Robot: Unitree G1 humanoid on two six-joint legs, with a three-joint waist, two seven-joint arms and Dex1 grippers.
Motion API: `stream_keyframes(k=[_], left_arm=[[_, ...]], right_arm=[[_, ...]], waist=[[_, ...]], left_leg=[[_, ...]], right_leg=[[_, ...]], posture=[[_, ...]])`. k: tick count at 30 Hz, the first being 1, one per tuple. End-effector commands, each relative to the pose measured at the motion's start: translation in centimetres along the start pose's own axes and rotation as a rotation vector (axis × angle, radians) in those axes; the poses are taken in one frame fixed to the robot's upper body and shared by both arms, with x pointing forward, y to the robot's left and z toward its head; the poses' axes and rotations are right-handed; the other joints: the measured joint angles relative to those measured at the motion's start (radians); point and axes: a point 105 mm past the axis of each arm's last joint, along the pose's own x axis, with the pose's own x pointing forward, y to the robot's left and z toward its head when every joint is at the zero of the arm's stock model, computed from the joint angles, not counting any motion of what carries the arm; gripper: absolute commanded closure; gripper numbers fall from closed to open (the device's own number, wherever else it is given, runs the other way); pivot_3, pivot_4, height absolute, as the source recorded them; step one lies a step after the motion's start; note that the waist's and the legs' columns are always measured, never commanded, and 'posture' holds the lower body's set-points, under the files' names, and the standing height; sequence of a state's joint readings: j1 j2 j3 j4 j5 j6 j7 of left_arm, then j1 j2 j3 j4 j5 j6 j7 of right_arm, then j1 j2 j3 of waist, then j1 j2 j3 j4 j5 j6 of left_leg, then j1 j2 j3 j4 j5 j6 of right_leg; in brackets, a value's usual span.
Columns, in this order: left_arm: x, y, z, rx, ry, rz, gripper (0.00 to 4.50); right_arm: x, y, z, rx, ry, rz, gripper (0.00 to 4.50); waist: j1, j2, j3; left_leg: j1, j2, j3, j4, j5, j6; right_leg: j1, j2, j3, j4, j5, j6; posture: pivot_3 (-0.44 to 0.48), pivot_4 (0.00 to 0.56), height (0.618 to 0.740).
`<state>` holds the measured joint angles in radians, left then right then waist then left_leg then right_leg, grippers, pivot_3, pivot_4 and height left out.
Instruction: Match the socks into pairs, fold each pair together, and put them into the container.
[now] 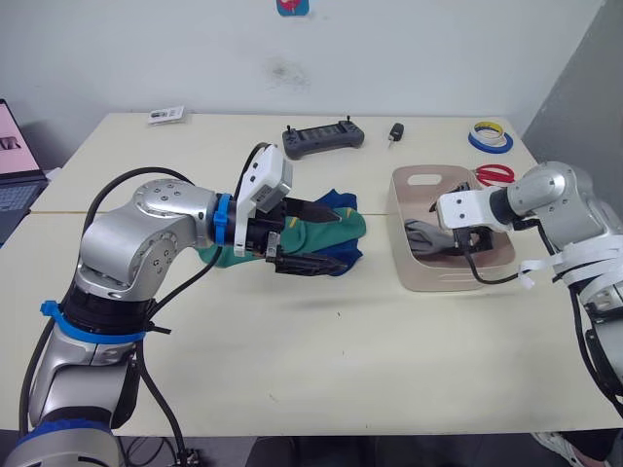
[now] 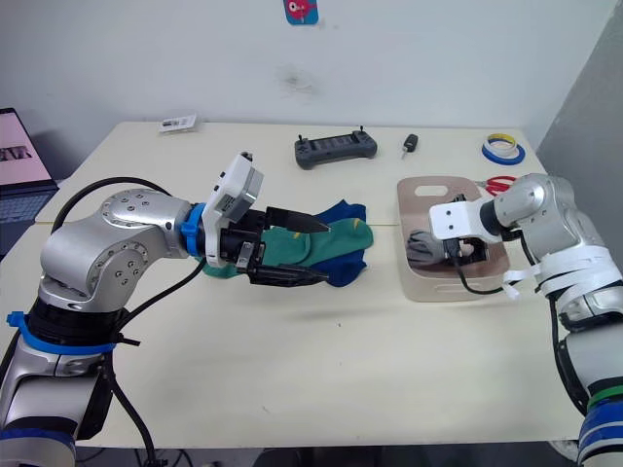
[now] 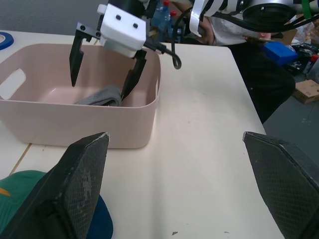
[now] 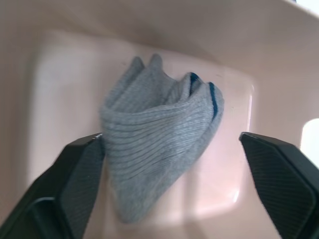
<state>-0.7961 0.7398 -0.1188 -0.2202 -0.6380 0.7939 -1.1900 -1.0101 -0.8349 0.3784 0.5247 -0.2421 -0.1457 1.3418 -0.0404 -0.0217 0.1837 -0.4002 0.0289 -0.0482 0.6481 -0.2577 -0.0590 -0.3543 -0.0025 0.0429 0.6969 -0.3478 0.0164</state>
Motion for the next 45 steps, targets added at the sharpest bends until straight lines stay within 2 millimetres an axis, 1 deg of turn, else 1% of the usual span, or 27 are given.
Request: stream_keyframes(k=[1,5,8,12,14,16,18,19,22,25,26,29,31,34,37,42,45], left_arm=[[-0.2,-0.1,0.5,0.037,-0.011,0.004,0.00],[-0.4,-0.2,0.4,0.039,-0.005,0.001,0.00],[-0.4,-0.2,0.3,0.040,-0.004,-0.002,0.00],[-1.2,0.3,0.1,0.049,-0.007,0.043,0.00],[-1.8,1.0,0.2,0.092,-0.034,0.114,0.00],[-3.2,1.7,0.0,0.104,-0.056,0.209,0.00],[-5.2,2.3,-0.9,0.083,-0.068,0.319,0.00],[-6.0,2.4,-1.5,0.068,-0.068,0.358,0.00],[-8.5,2.5,-4.0,-0.027,-0.079,0.488,0.00],[-10.9,2.0,-7.4,-0.121,-0.044,0.613,0.00],[-11.5,1.7,-8.3,-0.153,-0.042,0.644,0.00],[-14.2,0.1,-11.4,-0.253,-0.041,0.749,0.00],[-15.9,-1.2,-13.3,-0.308,-0.032,0.822,0.00],[-17.4,-1.8,-14.4,-0.333,-0.039,0.910,0.00],[-18.3,-2.1,-15.0,-0.327,-0.043,0.972,0.00],[-19.7,-1.5,-15.5,-0.295,-0.053,1.110,0.00],[-19.7,-0.3,-16.0,-0.319,-0.068,1.178,0.00]], right_arm=[[-2.6,-1.8,0.8,-0.031,-0.015,-0.084,0.01],[-3.6,-2.2,0.8,-0.016,-0.014,-0.128,0.01],[-4.2,-1.9,0.9,-0.014,-0.016,-0.135,0.01],[-5.8,-2.8,1.7,-0.008,-0.058,-0.247,0.01],[-6.9,-3.3,2.7,-0.008,-0.132,-0.330,0.01],[-8.7,-3.7,4.4,0.025,-0.278,-0.451,0.01],[-10.0,-3.1,5.9,0.074,-0.416,-0.546,0.01],[-10.2,-2.5,6.5,0.096,-0.464,-0.573,0.01],[-9.5,-0.3,7.9,0.190,-0.572,-0.603,0.01],[-7.7,2.6,9.7,0.302,-0.663,-0.543,0.01],[-7.3,3.2,10.1,0.329,-0.678,-0.533,0.01],[-6.0,5.3,11.2,0.378,-0.691,-0.464,0.01],[-5.2,6.4,11.2,0.412,-0.673,-0.435,0.01],[-4.5,7.4,10.7,0.430,-0.636,-0.416,0.01],[-4.4,7.6,10.7,0.432,-0.633,-0.412,0.01],[-3.8,8.1,11.0,0.424,-0.632,-0.396,0.01],[-3.1,8.5,11.6,0.399,-0.632,-0.380,0.01]], waist=[[0.000,0.000,0.000],[0.000,0.000,0.000],[0.001,0.000,0.000],[0.001,0.000,0.000],[0.001,0.000,0.000],[0.001,0.000,0.000],[0.002,0.000,0.000],[0.001,0.000,0.000],[0.004,0.000,0.000],[0.007,0.000,0.000],[0.008,0.000,0.000],[0.008,0.001,0.000],[0.007,0.001,0.000],[0.011,0.000,0.000],[0.014,0.000,0.000],[0.012,0.000,-0.001],[0.012,0.000,-0.001]], left_leg=[[0.000,0.000,0.000,0.000,0.000,0.000],[0.000,0.000,0.000,0.000,0.000,0.000],[0.000,0.000,0.000,0.000,0.000,0.000],[0.000,0.000,0.000,0.000,0.000,0.000],[0.000,0.000,0.000,0.000,0.000,0.000],[0.000,0.000,-0.001,0.000,0.000,0.000],[0.000,0.001,-0.001,0.000,0.000,0.000],[0.000,0.001,-0.001,-0.001,0.000,0.000],[0.000,0.001,-0.002,-0.001,0.000,0.000],[0.000,0.001,-0.002,-0.001,0.000,0.000],[0.000,0.001,-0.002,-0.001,0.000,0.000],[0.000,0.000,-0.002,-0.001,-0.002,0.004],[0.001,0.001,-0.002,-0.001,-0.002,0.004],[0.001,0.000,-0.002,-0.001,-0.002,0.004],[0.001,0.000,-0.003,-0.001,-0.002,0.004],[0.001,0.000,-0.003,-0.002,-0.002,0.004],[0.001,0.000,-0.003,-0.002,-0.002,0.004]], right_leg=[[0.000,0.000,0.000,0.000,0.000,0.000],[0.000,0.000,0.000,0.000,0.000,0.000],[0.000,0.000,0.000,0.000,0.000,0.000],[0.000,0.000,0.000,0.000,0.000,0.000],[0.000,0.000,0.000,0.001,0.000,0.000],[0.000,0.000,0.000,0.000,0.000,0.000],[0.000,0.000,0.000,0.001,0.000,0.000],[0.000,0.000,0.000,0.000,0.000,0.000],[0.000,0.000,-0.001,0.000,0.000,0.000],[0.001,-0.001,-0.001,0.001,0.000,0.000],[0.001,-0.001,-0.001,0.001,0.000,0.000],[0.001,-0.001,-0.001,0.001,0.000,0.000],[0.001,-0.001,-0.001,0.001,0.000,0.000],[0.001,-0.002,-0.002,0.000,0.000,0.000],[0.002,-0.002,-0.002,0.000,0.000,0.000],[0.002,-0.002,-0.002,0.000,0.000,0.000],[0.001,-0.002,-0.003,0.000,0.000,0.000]], posture=[[0.000,0.150,0.740],[0.000,0.150,0.740],[0.000,0.150,0.740],[0.000,0.150,0.740],[0.000,0.150,0.740],[0.000,0.150,0.740],[0.000,0.150,0.740],[0.000,0.150,0.740],[0.000,0.150,0.740],[0.000,0.150,0.740],[0.000,0.150,0.740],[0.000,0.150,0.740],[0.000,0.150,0.740],[0.000,0.150,0.740],[0.000,0.150,0.740],[0.000,0.150,0.740],[0.000,0.150,0.740]])
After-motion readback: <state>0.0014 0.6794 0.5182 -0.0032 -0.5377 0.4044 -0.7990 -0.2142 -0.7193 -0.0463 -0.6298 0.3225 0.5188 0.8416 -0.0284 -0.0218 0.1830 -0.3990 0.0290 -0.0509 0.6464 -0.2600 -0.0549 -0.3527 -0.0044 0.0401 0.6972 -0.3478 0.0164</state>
